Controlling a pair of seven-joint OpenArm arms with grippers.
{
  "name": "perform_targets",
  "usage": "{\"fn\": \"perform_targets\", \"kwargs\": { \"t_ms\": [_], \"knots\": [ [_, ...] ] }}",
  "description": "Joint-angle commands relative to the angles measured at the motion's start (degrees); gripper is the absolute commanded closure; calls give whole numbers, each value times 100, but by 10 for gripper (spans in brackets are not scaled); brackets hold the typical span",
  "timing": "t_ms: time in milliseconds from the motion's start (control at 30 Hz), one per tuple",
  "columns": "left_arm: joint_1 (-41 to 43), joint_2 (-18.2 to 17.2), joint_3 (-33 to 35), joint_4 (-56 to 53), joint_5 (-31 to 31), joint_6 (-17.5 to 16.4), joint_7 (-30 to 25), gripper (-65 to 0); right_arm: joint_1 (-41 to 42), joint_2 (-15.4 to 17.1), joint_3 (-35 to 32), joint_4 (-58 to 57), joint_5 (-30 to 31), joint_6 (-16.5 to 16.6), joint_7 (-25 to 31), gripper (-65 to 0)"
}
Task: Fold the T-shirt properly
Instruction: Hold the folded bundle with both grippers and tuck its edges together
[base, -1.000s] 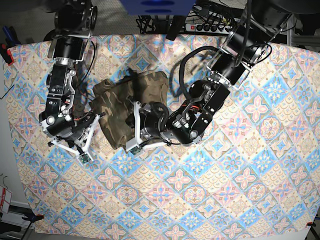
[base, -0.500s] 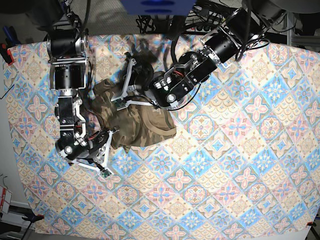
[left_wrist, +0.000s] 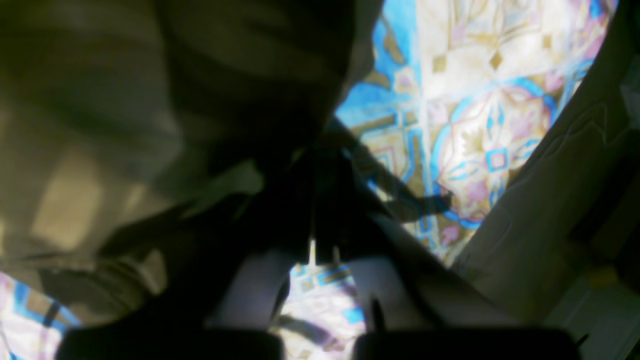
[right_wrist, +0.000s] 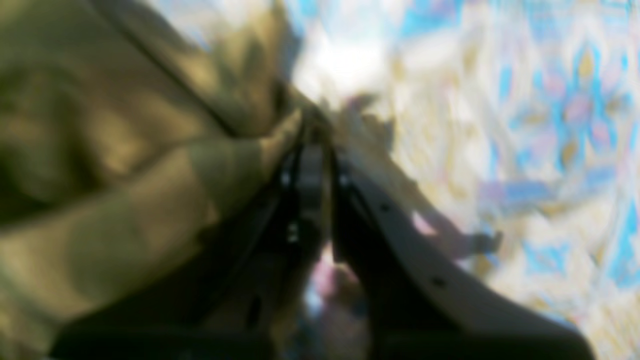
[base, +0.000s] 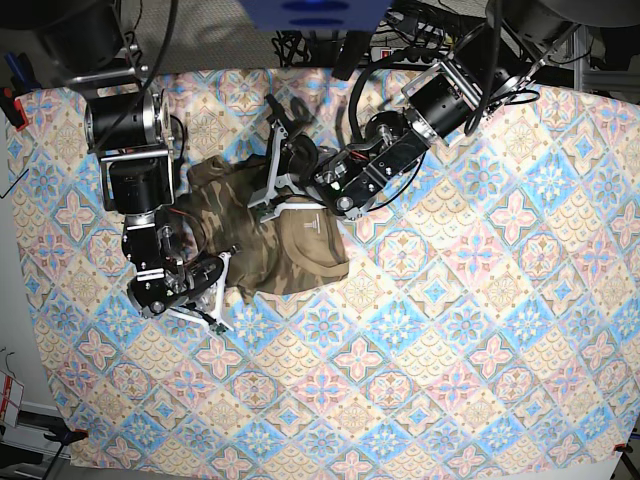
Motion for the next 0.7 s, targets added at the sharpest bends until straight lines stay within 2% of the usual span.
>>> {"fn": "perform_targets", "kwargs": {
  "t_ms": [0, 233, 300, 467, 533, 600, 667],
  "knots": [
    [-140, 28, -186, 77, -7, 20, -52, 0, 178, 36, 41, 95, -95, 0, 20, -37],
    [-316, -131, -810, 77, 415, 20, -52, 0, -262, 80, 58, 262, -657, 0, -305, -36],
    [-324, -131, -1030, 77, 617, 20, -52, 0, -455, 177, 6, 640, -701, 9, -490, -36],
    [-351, -104, -1452, 77, 995, 20, -149, 0, -1272, 186, -3, 1976, -692, 9, -1123, -37],
    [-351, -104, -1566, 68, 1101, 20, -404, 0, -1501, 168, -162, 2486, -684, 150, -1387, -37],
    [-377, -96, -1610, -134, 1206, 20, -580, 0, -1694, 160, -434, 2917, -675, 519, -1606, -37],
    [-588, -34, -1610, -600, 1197, 20, -712, 0, -1870, 142, -557, 3286, -675, 576, -1738, -37]
  ]
}}
